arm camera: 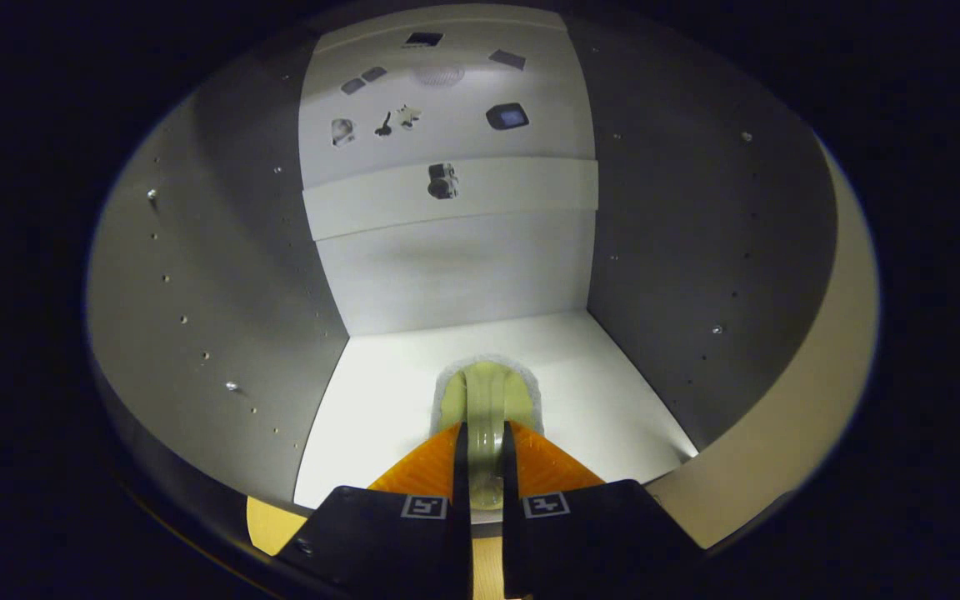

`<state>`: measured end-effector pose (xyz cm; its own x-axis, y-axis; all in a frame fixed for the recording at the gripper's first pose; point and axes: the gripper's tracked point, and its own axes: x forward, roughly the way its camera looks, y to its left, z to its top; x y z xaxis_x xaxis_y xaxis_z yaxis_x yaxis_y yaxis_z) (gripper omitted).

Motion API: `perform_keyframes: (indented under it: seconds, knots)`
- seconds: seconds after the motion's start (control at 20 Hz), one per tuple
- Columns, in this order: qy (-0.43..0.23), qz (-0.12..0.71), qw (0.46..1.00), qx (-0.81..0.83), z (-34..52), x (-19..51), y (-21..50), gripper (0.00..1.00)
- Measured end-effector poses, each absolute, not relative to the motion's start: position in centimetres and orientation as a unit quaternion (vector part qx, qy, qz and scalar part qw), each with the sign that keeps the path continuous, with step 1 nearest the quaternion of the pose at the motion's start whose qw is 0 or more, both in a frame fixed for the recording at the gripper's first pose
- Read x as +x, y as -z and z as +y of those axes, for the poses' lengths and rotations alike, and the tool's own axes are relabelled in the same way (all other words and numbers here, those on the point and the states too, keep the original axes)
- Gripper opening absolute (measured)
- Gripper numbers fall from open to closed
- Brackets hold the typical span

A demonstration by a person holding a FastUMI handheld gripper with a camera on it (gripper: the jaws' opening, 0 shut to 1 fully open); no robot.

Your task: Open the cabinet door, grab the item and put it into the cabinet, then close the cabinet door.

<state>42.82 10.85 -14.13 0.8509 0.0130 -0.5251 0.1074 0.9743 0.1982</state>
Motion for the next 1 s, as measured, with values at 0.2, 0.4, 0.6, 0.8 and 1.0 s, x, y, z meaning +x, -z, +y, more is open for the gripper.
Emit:
perform_keyframes:
  seconds: [0.2,0.4,0.6,0.8,1.0]
  knots:
    - [0.029,0.286,0.951,0.109,11.0,44.3,15.4,0.18]
    - [0.044,0.29,0.948,0.126,10.6,45.4,15.8,0.25]
    - [0.054,0.28,0.949,0.131,10.0,45.3,15.0,0.54]
    - [0.062,0.249,0.957,0.133,9.1,44.5,12.8,0.99]
    - [0.064,0.19,0.97,0.136,8.1,42.5,8.5,0.98]
